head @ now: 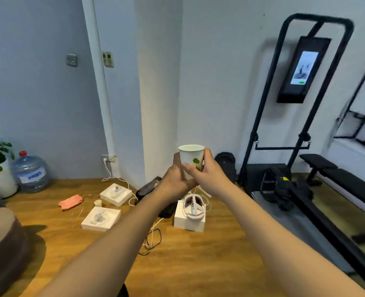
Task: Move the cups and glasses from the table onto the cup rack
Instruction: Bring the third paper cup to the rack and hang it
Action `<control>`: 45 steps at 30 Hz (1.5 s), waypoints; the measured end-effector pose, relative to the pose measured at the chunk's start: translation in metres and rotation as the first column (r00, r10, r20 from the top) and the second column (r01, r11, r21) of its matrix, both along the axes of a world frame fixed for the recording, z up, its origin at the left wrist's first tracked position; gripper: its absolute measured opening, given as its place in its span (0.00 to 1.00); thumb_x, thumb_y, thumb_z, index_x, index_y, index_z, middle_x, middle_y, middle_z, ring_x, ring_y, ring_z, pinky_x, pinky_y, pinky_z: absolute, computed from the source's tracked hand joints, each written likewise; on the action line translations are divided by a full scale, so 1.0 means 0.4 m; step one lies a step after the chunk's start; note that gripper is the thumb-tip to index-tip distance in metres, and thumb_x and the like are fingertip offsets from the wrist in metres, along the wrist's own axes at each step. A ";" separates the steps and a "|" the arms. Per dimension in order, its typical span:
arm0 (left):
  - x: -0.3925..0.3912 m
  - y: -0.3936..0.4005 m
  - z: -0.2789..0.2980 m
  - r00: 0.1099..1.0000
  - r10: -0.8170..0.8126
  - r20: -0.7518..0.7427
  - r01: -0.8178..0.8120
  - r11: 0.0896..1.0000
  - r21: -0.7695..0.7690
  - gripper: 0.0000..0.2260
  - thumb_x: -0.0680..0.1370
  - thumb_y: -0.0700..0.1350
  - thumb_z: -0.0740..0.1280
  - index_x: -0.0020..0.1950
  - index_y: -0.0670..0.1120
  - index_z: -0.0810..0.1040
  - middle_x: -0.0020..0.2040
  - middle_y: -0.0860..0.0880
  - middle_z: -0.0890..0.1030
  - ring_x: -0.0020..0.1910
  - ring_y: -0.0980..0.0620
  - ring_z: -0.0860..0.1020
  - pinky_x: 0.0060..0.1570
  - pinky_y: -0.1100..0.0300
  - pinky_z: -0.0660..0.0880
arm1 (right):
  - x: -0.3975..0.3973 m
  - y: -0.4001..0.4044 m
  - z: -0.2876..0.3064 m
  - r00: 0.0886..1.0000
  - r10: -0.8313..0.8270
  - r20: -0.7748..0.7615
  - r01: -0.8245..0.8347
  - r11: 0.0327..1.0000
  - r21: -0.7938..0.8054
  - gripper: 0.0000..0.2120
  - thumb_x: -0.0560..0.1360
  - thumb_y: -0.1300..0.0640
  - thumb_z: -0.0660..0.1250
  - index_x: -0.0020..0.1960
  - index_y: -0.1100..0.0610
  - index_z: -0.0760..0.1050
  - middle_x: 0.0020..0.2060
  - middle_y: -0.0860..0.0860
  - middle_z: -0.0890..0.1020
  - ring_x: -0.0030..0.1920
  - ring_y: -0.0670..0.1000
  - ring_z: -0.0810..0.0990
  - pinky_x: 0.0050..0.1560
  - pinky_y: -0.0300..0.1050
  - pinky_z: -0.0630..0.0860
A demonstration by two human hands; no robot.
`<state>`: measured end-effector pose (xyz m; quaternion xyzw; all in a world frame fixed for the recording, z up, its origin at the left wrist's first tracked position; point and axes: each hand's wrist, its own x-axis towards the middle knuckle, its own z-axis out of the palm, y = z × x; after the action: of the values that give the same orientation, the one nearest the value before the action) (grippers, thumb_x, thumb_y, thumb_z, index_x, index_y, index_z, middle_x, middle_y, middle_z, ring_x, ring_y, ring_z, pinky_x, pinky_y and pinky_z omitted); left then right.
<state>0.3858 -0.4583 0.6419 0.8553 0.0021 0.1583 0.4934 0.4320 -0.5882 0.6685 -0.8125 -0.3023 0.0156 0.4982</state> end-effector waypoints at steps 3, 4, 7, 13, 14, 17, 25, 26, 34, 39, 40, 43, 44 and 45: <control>0.043 -0.148 0.010 0.998 -0.054 0.012 0.055 0.998 -0.030 0.34 0.68 0.55 0.74 0.70 0.52 0.65 0.59 0.52 0.79 0.58 0.53 0.80 0.57 0.47 0.81 | 0.016 -0.158 0.023 0.997 -0.072 0.031 0.072 0.997 0.002 0.29 0.76 0.44 0.70 0.71 0.51 0.63 0.63 0.49 0.74 0.63 0.48 0.74 0.58 0.42 0.74; 0.054 -0.204 0.013 0.997 -0.078 0.013 0.078 0.996 -0.032 0.36 0.67 0.56 0.74 0.71 0.52 0.64 0.59 0.51 0.79 0.58 0.53 0.80 0.57 0.47 0.81 | 0.016 -0.215 0.029 0.994 -0.104 0.037 0.104 0.995 0.008 0.28 0.76 0.44 0.70 0.71 0.51 0.64 0.62 0.48 0.75 0.62 0.48 0.74 0.56 0.41 0.73; 0.077 -0.390 0.019 0.983 -0.180 0.023 0.180 0.983 -0.028 0.34 0.71 0.54 0.75 0.71 0.54 0.61 0.60 0.53 0.78 0.58 0.55 0.79 0.58 0.48 0.81 | 0.016 -0.405 0.026 0.979 -0.202 0.031 0.201 0.979 0.045 0.29 0.75 0.43 0.71 0.71 0.50 0.64 0.61 0.48 0.76 0.61 0.48 0.76 0.56 0.42 0.75; 0.101 -0.734 0.013 0.923 -0.383 0.034 0.382 0.924 0.026 0.30 0.76 0.51 0.75 0.70 0.55 0.60 0.56 0.61 0.75 0.53 0.68 0.77 0.51 0.68 0.77 | -0.016 -0.774 0.017 0.930 -0.366 0.027 0.364 0.929 0.066 0.31 0.74 0.41 0.71 0.72 0.50 0.64 0.62 0.47 0.77 0.62 0.48 0.77 0.60 0.48 0.78; 0.104 -0.795 0.016 0.909 -0.415 0.039 0.413 0.910 0.040 0.30 0.76 0.51 0.75 0.70 0.54 0.60 0.55 0.61 0.75 0.52 0.69 0.76 0.49 0.70 0.76 | -0.027 -0.838 0.016 0.918 -0.397 0.021 0.395 0.916 0.074 0.31 0.74 0.41 0.71 0.71 0.49 0.64 0.61 0.46 0.78 0.61 0.48 0.77 0.60 0.48 0.78; 0.110 -0.963 0.022 0.860 -0.508 0.050 0.505 0.861 0.056 0.36 0.72 0.56 0.75 0.74 0.52 0.61 0.60 0.56 0.76 0.57 0.61 0.77 0.56 0.60 0.77 | -0.064 -1.007 0.011 0.877 -0.481 0.003 0.479 0.874 0.085 0.30 0.74 0.41 0.71 0.71 0.47 0.63 0.61 0.45 0.77 0.61 0.46 0.77 0.61 0.52 0.78; 0.104 -1.434 -0.024 0.673 -0.739 0.041 0.740 0.672 -0.035 0.31 0.73 0.56 0.69 0.72 0.54 0.63 0.59 0.57 0.77 0.53 0.60 0.80 0.50 0.58 0.79 | -0.179 -1.431 -0.017 0.688 -0.723 -0.054 0.725 0.684 0.084 0.28 0.76 0.48 0.71 0.71 0.49 0.63 0.63 0.47 0.75 0.61 0.46 0.75 0.61 0.50 0.77; 0.100 -1.475 -0.028 0.662 -0.749 0.037 0.749 0.659 -0.071 0.29 0.73 0.55 0.69 0.72 0.53 0.63 0.58 0.55 0.77 0.50 0.59 0.80 0.46 0.59 0.78 | -0.192 -1.460 -0.023 0.680 -0.730 -0.065 0.733 0.676 0.072 0.30 0.76 0.50 0.70 0.74 0.49 0.61 0.65 0.46 0.74 0.61 0.45 0.75 0.62 0.48 0.76; 0.104 -1.963 -0.065 0.415 -0.910 0.008 0.900 0.409 -0.147 0.23 0.80 0.43 0.68 0.71 0.51 0.63 0.56 0.59 0.77 0.48 0.63 0.79 0.43 0.65 0.76 | -0.260 -1.881 -0.061 0.442 -0.886 -0.138 0.897 0.436 0.071 0.28 0.80 0.51 0.67 0.75 0.50 0.60 0.59 0.41 0.73 0.54 0.39 0.74 0.51 0.37 0.72; 0.191 -2.227 -0.053 0.318 -0.948 -0.010 0.937 0.316 -0.152 0.23 0.78 0.48 0.71 0.70 0.52 0.67 0.57 0.59 0.81 0.54 0.63 0.81 0.54 0.61 0.79 | -0.211 -2.129 -0.063 0.367 -0.923 -0.117 0.930 0.362 0.061 0.30 0.79 0.48 0.67 0.76 0.50 0.58 0.61 0.43 0.74 0.56 0.42 0.76 0.46 0.33 0.72; 0.209 -2.280 -0.051 0.304 -0.953 -0.012 0.941 0.302 -0.150 0.22 0.78 0.48 0.71 0.70 0.52 0.67 0.57 0.58 0.82 0.55 0.62 0.81 0.54 0.61 0.79 | -0.198 -2.177 -0.060 0.353 -0.928 -0.121 0.936 0.348 0.056 0.29 0.80 0.48 0.67 0.76 0.50 0.58 0.61 0.43 0.74 0.54 0.40 0.76 0.45 0.32 0.72; 0.254 -2.424 -0.042 0.274 -0.962 -0.017 0.950 0.273 -0.152 0.20 0.78 0.47 0.71 0.67 0.52 0.68 0.55 0.55 0.82 0.52 0.58 0.82 0.48 0.63 0.77 | -0.163 -2.308 -0.049 0.316 -0.943 -0.102 0.949 0.313 0.043 0.29 0.80 0.48 0.67 0.76 0.50 0.58 0.61 0.43 0.73 0.54 0.41 0.77 0.47 0.32 0.72; 0.268 -2.476 -0.041 0.261 -0.965 -0.017 0.954 0.260 -0.148 0.20 0.78 0.47 0.71 0.67 0.52 0.68 0.55 0.56 0.81 0.52 0.59 0.81 0.48 0.63 0.77 | -0.153 -2.355 -0.049 0.302 -0.948 -0.098 0.953 0.299 0.045 0.30 0.80 0.47 0.67 0.76 0.50 0.58 0.62 0.44 0.73 0.55 0.44 0.77 0.48 0.35 0.73; 0.281 -2.526 -0.044 0.251 -0.968 -0.024 0.958 0.252 -0.135 0.20 0.78 0.47 0.71 0.67 0.53 0.68 0.55 0.57 0.81 0.52 0.60 0.81 0.48 0.64 0.76 | -0.143 -2.400 -0.051 0.285 -0.953 -0.099 0.958 0.282 0.046 0.30 0.79 0.47 0.67 0.76 0.50 0.58 0.63 0.45 0.74 0.57 0.46 0.77 0.50 0.37 0.73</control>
<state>0.4983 -1.4686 0.6242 0.6619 -0.4874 -0.2197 0.5254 0.3746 -1.5483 0.6480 -0.8063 0.2557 -0.2783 0.4550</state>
